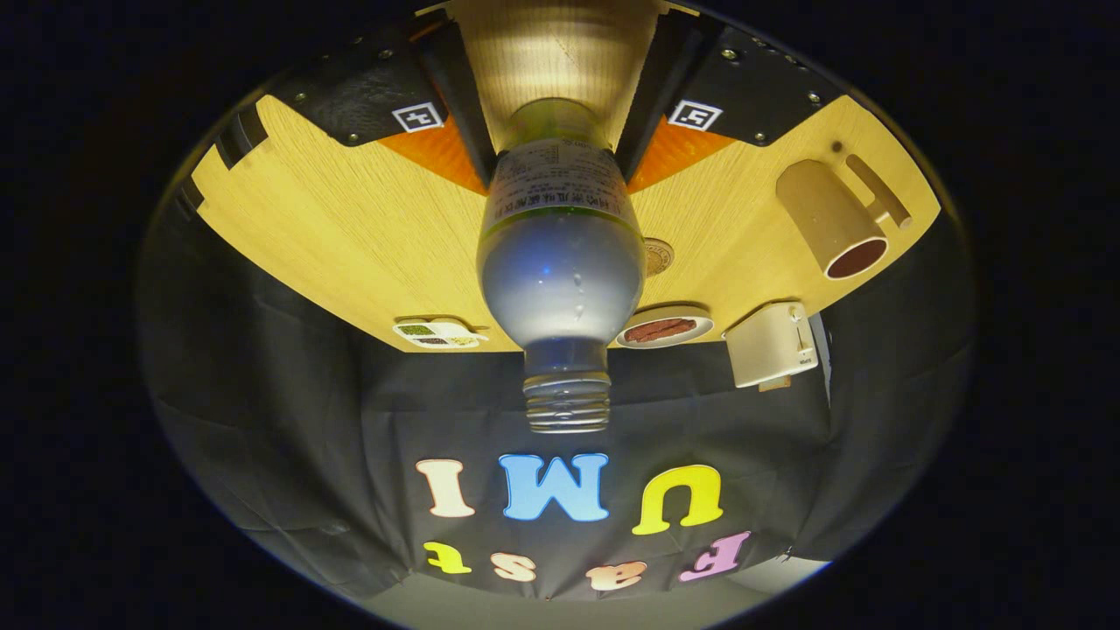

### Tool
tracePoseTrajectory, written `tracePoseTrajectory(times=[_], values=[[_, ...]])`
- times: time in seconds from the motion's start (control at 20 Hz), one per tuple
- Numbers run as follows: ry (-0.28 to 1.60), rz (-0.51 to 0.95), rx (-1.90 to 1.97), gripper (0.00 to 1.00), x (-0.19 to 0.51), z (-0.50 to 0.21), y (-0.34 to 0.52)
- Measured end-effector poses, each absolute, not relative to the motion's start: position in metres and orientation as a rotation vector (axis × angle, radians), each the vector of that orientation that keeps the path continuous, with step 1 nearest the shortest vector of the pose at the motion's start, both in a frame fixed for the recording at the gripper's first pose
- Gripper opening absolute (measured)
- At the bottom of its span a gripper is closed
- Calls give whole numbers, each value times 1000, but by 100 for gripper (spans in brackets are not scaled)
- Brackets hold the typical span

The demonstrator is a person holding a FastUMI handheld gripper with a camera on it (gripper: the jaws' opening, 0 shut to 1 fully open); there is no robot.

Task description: Take the bottle from table, then pour the juice into the cup, finally place the bottle on the coaster

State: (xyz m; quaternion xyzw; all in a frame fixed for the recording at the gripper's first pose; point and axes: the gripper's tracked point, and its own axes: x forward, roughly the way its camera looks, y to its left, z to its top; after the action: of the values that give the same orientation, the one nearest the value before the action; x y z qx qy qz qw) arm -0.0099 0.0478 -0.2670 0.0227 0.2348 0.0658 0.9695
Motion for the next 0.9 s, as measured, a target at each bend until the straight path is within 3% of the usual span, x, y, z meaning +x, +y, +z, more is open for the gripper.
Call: tracePoseTrajectory(times=[0.2,0.9], values=[[499,127,31,72,-8,-267,43],[411,194,-326,72,18,-214,59]])
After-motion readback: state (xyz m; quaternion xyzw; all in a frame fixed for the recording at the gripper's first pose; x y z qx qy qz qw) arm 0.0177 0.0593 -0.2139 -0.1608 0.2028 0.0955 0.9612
